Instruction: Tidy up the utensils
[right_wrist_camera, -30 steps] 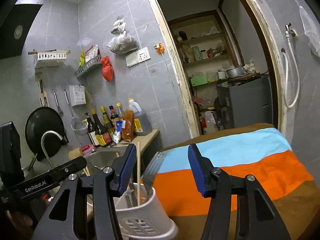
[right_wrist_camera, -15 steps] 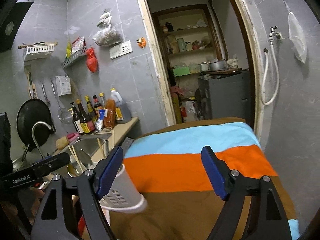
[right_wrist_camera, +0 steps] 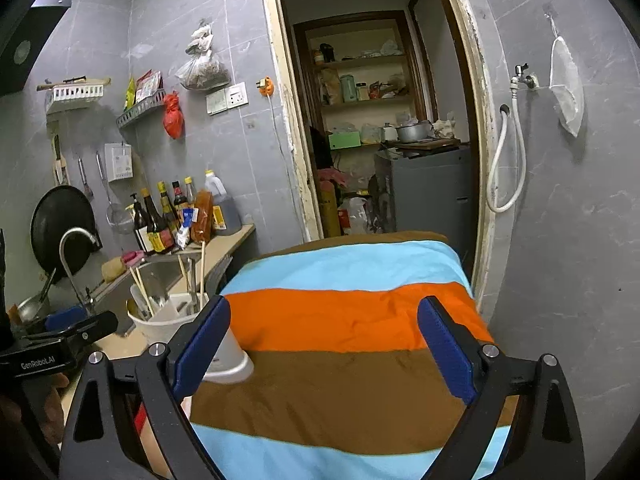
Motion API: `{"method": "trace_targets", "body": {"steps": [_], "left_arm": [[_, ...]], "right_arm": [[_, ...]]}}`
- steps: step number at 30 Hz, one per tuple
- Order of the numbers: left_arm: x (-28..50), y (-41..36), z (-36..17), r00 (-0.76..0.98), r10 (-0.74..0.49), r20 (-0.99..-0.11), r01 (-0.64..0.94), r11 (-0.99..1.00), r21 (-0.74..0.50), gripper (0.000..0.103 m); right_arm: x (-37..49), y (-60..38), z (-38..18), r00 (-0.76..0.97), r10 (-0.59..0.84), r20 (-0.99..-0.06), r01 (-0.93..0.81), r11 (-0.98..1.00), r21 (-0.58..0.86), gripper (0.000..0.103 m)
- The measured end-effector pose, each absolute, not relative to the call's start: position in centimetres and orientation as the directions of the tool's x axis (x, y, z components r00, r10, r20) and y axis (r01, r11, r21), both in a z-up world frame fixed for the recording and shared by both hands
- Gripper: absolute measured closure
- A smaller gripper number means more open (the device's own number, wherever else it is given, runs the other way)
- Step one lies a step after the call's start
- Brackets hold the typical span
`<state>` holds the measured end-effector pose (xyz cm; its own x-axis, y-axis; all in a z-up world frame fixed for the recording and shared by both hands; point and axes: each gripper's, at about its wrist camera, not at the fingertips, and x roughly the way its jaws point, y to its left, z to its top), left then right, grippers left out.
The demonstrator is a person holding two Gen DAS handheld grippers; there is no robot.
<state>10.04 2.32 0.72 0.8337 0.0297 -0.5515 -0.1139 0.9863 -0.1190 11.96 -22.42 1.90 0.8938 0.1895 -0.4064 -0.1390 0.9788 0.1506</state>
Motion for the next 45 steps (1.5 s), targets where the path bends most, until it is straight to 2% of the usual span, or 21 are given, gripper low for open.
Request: {"method": "trace_targets", "body": {"steps": [14,29,45], "left_arm": [[5.0,0.6,-0.2,0.828,0.060,-0.558,-0.140,0.985,-0.102,0.002],[0.9,-0.8,-0.7,0.836,0.035,-0.548,-0.111,0.988,-0.108,0.002],[0.0,-0.8,-0.5,0.843,0.036,-0.537,-0.109,0.989,-0.104,0.002]], "right_arm": [[6.5,-25.4,0.7,0.882,0.139,-0.450,-0.106,0.989,0.099,0.002],[2.1,-26.6,0.2,0.871,0.139,-0.471,-0.096,0.989,0.114,0.002],[1.5,-26.5,0.3,0.877,0.143,-0.460,-0.103,0.988,0.111,0.002]]}}
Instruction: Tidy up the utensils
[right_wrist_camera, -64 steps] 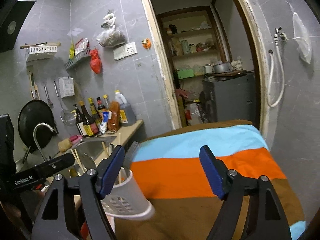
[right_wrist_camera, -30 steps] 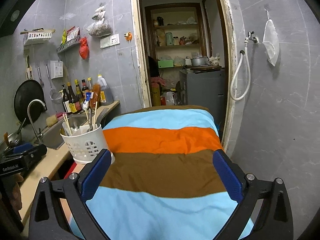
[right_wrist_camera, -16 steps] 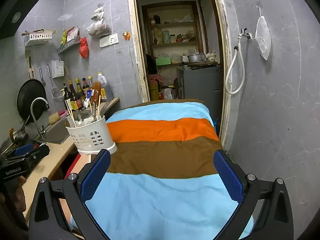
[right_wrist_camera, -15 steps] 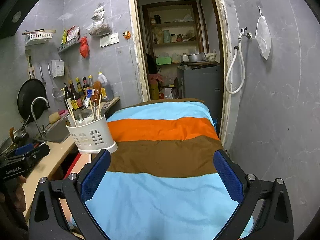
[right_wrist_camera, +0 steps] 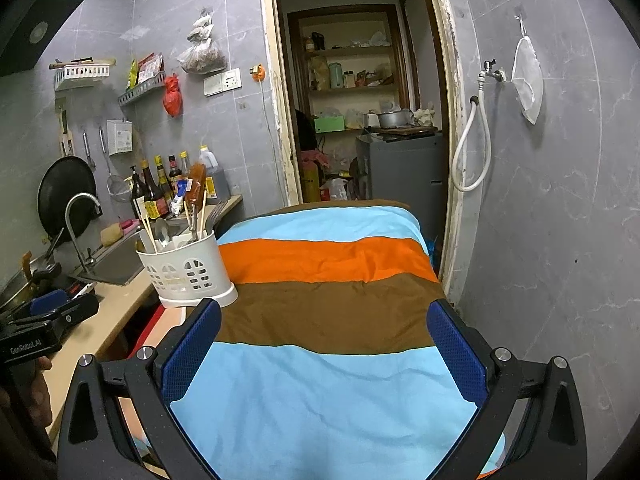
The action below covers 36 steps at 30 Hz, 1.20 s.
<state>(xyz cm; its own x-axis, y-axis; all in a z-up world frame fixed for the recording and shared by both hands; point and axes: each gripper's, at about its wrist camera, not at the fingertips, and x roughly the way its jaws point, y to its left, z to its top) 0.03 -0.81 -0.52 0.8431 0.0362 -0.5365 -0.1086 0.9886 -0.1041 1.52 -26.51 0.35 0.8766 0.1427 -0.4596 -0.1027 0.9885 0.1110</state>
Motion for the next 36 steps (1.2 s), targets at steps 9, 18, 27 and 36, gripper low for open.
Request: {"method": "trace_targets", "body": {"steps": [9,18,27,36], "left_arm": [[-0.10,-0.93,-0.22,0.852,0.033,-0.522,-0.108,0.988,-0.114,0.002],[-0.08,-0.87,-0.23,0.852,0.032,-0.523,-0.107,0.988,-0.113,0.002],[-0.11,-0.85,-0.27,0.852,0.033,-0.523,-0.107,0.988,-0.113,0.002],[-0.12,-0.73,-0.31,0.852,0.032,-0.523,-0.106,0.988,-0.113,0.002]], "right_arm": [[1.66,-26.61,0.51,0.876,0.143,-0.460,-0.103,0.989,0.111,0.002],[1.65,-26.60,0.50,0.877,0.143,-0.459,-0.103,0.988,0.111,0.002],[1.68,-26.56,0.58,0.877,0.144,-0.459,-0.104,0.988,0.111,0.002],[1.59,-26.39,0.57,0.877,0.143,-0.459,-0.103,0.988,0.112,0.002]]}}
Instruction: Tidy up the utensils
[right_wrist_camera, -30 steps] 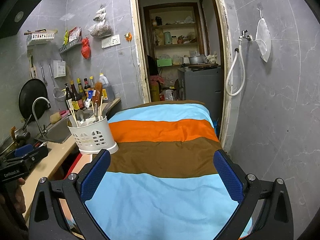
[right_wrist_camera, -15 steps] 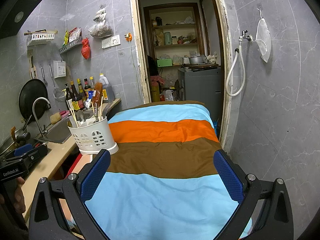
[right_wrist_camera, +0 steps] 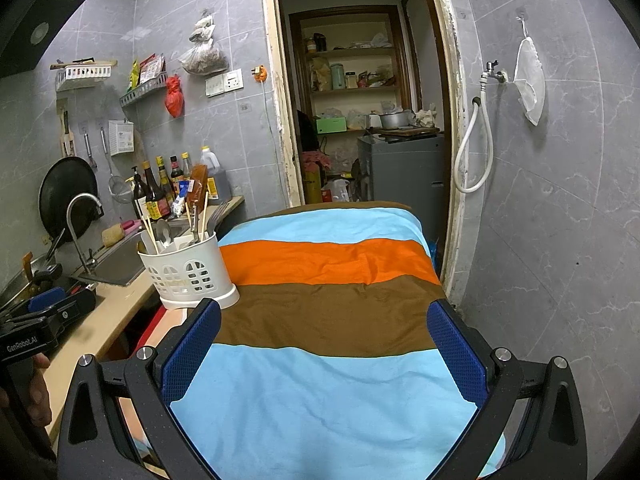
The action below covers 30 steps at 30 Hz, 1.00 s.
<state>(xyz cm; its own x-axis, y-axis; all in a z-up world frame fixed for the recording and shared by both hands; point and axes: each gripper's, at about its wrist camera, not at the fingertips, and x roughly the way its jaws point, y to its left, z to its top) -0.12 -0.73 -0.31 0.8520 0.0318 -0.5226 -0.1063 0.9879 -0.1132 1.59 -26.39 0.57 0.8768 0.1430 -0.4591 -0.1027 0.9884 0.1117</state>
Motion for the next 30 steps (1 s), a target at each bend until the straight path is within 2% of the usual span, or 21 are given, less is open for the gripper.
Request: {"method": "trace_targets", "body": {"steps": [30], "left_arm": [[-0.11,-0.41,-0.17,0.852,0.033,-0.522,-0.109,0.987,-0.114,0.002]], "right_arm": [[1.53,-26.25,0.58,0.877,0.142,-0.459,-0.102,0.989,0.111,0.002]]}}
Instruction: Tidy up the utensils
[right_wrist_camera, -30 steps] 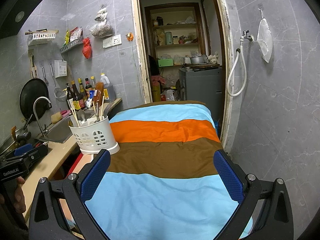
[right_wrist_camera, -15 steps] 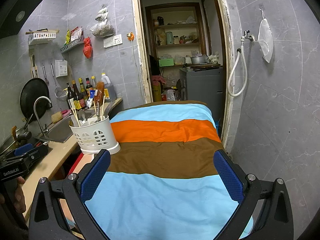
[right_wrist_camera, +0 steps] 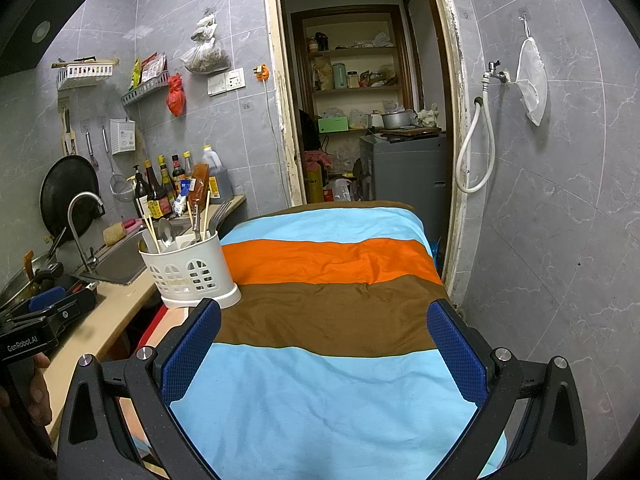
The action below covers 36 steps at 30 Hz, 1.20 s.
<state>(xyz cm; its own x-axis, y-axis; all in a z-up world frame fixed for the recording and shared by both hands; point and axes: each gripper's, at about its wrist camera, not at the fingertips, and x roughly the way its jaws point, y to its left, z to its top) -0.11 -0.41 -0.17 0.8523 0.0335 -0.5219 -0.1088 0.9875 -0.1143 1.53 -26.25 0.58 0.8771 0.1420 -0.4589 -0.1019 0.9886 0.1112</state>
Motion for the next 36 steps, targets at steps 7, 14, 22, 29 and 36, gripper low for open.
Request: {"method": "trace_targets", "body": {"steps": [7,14,22,29,36], "left_arm": [[-0.15,-0.46,-0.20,0.853,0.033,-0.521,-0.109,0.987,-0.115,0.002],[-0.11,-0.43,-0.18,0.852,0.033,-0.522,-0.109,0.987,-0.115,0.002],[-0.13,-0.33,-0.08,0.852,0.046,-0.521,-0.122,0.986,-0.113,0.002],[-0.24,-0.40,0.10,0.868,0.054,-0.494,-0.124,0.986,-0.111,0.002],[0.46,-0.73,-0.13,0.863,0.046,-0.502,-0.117,0.987,-0.110,0.002]], "right_arm": [[1.54,-26.29,0.58,0.877,0.142,-0.459,-0.102,0.988,0.111,0.002],[1.53,-26.28,0.58,0.877,0.143,-0.459,-0.102,0.988,0.112,0.002],[1.54,-26.28,0.57,0.876,0.141,-0.460,-0.100,0.989,0.112,0.002],[1.61,-26.26,0.63,0.876,0.143,-0.461,-0.102,0.988,0.112,0.002],[1.51,-25.86,0.52,0.873,0.144,-0.466,-0.104,0.989,0.110,0.002]]}}
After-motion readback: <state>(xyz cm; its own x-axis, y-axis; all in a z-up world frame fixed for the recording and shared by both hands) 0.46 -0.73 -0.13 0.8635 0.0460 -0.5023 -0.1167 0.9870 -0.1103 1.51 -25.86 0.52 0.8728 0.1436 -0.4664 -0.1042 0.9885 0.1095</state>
